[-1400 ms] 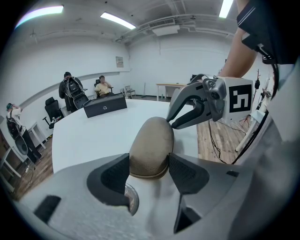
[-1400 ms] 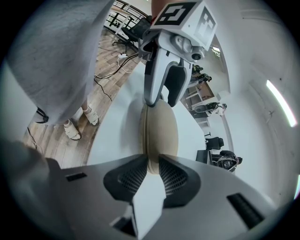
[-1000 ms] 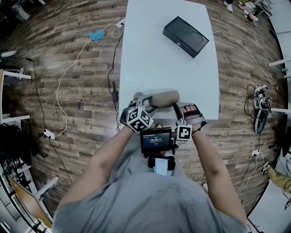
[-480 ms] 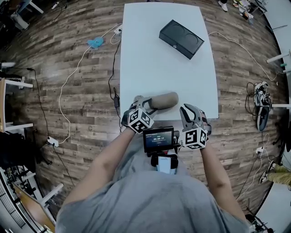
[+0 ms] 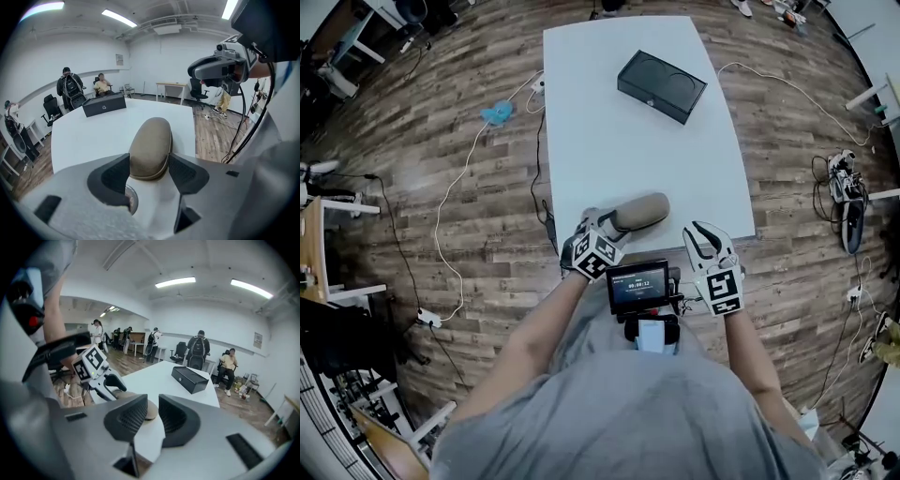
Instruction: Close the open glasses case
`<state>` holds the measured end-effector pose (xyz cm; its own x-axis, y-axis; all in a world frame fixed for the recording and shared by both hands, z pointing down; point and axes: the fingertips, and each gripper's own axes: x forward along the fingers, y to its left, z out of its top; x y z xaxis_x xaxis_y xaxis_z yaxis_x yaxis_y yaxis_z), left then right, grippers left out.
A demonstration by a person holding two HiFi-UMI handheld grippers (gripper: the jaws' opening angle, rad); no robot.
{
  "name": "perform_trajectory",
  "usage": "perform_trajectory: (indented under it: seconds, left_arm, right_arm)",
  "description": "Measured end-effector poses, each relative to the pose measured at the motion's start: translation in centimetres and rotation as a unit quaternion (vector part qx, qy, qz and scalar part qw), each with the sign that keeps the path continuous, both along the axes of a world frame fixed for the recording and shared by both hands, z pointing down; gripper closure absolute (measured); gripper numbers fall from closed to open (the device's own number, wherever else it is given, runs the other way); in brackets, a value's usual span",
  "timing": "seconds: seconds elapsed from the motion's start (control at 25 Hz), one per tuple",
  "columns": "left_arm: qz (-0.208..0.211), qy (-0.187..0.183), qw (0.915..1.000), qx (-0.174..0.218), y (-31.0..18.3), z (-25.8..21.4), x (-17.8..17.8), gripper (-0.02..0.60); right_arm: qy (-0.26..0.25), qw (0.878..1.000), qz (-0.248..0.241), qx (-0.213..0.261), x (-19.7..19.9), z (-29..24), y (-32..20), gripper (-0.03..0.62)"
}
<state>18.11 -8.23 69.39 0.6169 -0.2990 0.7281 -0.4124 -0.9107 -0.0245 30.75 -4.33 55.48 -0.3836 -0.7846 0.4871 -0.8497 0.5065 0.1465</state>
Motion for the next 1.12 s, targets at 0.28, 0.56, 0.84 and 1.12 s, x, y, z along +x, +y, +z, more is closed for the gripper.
perform_trajectory:
  seconds: [0.28, 0.56, 0.84, 1.12]
  left_arm:
    - [-0.006, 0.013, 0.9999, -0.004, 0.3, -0.5, -0.4, 0.333]
    - [-0.033, 0.076, 0.9965, -0.005, 1.3, -5.3, -3.4, 0.333]
    - [-0.022, 0.134, 0.9904, 0.027, 3.7, -11.9, -5.8, 0.333]
    - [-0.005, 0.168, 0.9853, 0.031, 6.1, -14.7, -5.2, 0.391]
  right_arm:
    - [-0.136, 0.990, 0.023, 0.001, 0.1, -3.4, 0.8, 0.510]
    - [-0.210, 0.977, 0.026, -0.006, -1.1, -4.4, 2.3, 0.510]
    - [-0.222, 0.975, 0.008, 0.011, -2.1, -6.6, 4.1, 0.510]
    - [-0.241, 0.970, -0.003, -0.001, -3.2, -6.3, 5.4, 0.510]
